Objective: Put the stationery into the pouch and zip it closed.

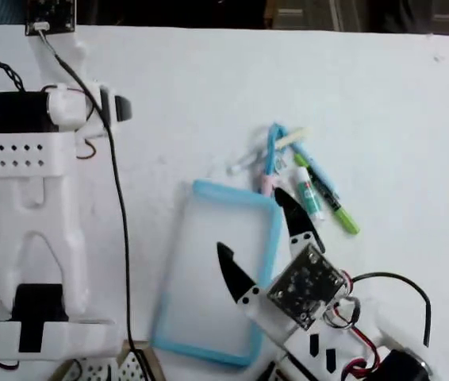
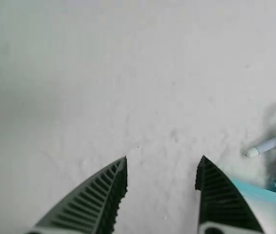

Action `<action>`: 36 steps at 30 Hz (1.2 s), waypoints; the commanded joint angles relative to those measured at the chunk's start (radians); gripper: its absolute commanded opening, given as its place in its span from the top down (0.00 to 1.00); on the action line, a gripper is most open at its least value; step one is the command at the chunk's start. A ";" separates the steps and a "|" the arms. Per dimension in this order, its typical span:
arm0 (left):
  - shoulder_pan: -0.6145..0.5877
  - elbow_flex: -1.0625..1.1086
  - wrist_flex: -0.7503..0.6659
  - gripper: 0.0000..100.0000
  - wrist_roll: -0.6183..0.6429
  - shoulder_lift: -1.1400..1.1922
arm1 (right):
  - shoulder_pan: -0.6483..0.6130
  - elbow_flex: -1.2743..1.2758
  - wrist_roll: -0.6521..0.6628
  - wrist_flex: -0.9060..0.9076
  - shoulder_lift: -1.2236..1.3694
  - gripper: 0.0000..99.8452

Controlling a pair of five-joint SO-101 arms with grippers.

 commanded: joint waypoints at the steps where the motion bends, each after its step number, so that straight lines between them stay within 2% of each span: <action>1: -0.007 -0.037 -0.002 0.76 0.000 -0.050 | 0.096 -0.100 -0.112 0.005 0.131 0.64; 5: -0.004 -0.043 0.021 0.76 0.002 -0.050 | 0.298 -0.206 -0.236 0.007 0.420 0.64; 10: -0.007 -0.035 0.060 0.76 0.000 -0.048 | 0.438 -0.442 -0.259 0.093 0.826 0.64; 17: -0.007 -0.035 0.075 0.76 0.000 -0.050 | 0.463 -0.723 -0.261 0.209 1.274 0.64; 22: -0.007 -0.035 0.075 0.76 0.000 -0.050 | 0.529 -0.798 -0.255 0.208 1.500 0.64; 28: -0.007 -0.035 0.075 0.76 0.000 -0.047 | 0.598 -0.822 -0.176 0.182 1.687 0.64; 36: -0.007 -0.035 0.075 0.76 0.002 -0.044 | 0.559 -0.824 -0.176 0.125 1.771 0.64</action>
